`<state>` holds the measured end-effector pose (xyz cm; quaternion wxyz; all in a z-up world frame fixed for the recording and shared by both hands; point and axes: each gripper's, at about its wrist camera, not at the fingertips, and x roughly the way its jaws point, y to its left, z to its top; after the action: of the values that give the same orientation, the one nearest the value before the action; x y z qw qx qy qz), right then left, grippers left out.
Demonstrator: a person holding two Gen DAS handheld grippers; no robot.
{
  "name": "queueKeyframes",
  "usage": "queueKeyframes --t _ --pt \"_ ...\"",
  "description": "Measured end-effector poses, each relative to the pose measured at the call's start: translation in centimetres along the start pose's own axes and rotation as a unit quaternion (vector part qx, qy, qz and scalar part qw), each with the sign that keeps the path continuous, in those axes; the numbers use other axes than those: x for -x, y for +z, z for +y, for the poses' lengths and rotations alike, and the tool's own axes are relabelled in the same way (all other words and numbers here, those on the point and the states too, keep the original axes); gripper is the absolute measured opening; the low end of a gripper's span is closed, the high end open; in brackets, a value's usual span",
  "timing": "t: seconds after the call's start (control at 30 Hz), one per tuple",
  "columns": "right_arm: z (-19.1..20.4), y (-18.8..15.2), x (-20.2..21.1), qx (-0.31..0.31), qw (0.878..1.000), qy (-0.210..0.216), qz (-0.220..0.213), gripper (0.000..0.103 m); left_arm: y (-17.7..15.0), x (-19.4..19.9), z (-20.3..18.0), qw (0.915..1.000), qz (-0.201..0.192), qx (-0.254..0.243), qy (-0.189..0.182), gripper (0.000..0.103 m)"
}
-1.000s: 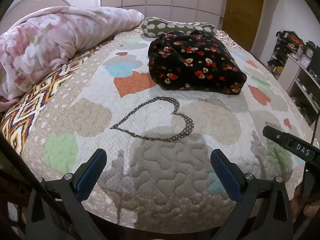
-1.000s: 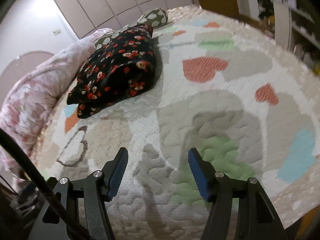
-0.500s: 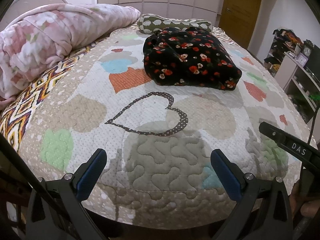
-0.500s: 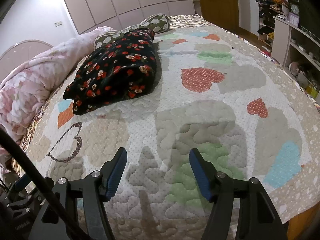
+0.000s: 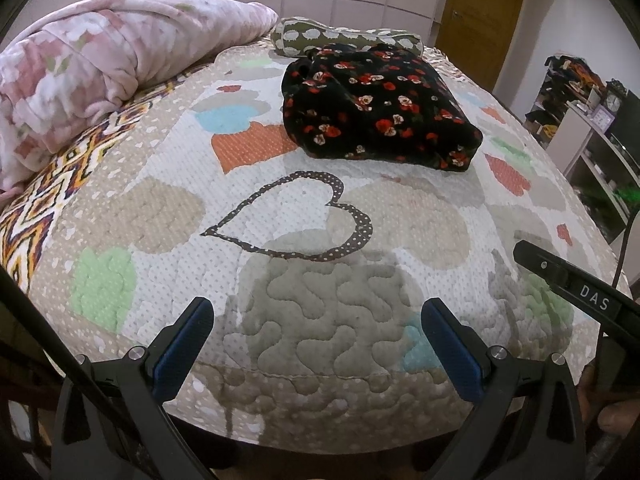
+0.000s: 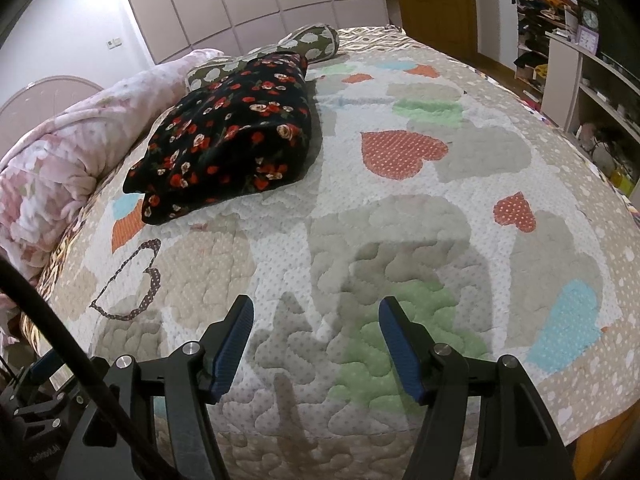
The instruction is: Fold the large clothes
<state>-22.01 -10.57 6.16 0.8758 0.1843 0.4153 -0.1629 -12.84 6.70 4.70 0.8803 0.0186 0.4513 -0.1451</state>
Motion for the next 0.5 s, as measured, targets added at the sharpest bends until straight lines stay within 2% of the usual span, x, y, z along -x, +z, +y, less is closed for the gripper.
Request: queueKeyframes --t 0.5 --pt "0.18 -0.2 -0.15 0.005 1.0 -0.003 0.003 0.07 -0.22 -0.25 -0.16 1.0 0.006 -0.001 -0.005 0.103"
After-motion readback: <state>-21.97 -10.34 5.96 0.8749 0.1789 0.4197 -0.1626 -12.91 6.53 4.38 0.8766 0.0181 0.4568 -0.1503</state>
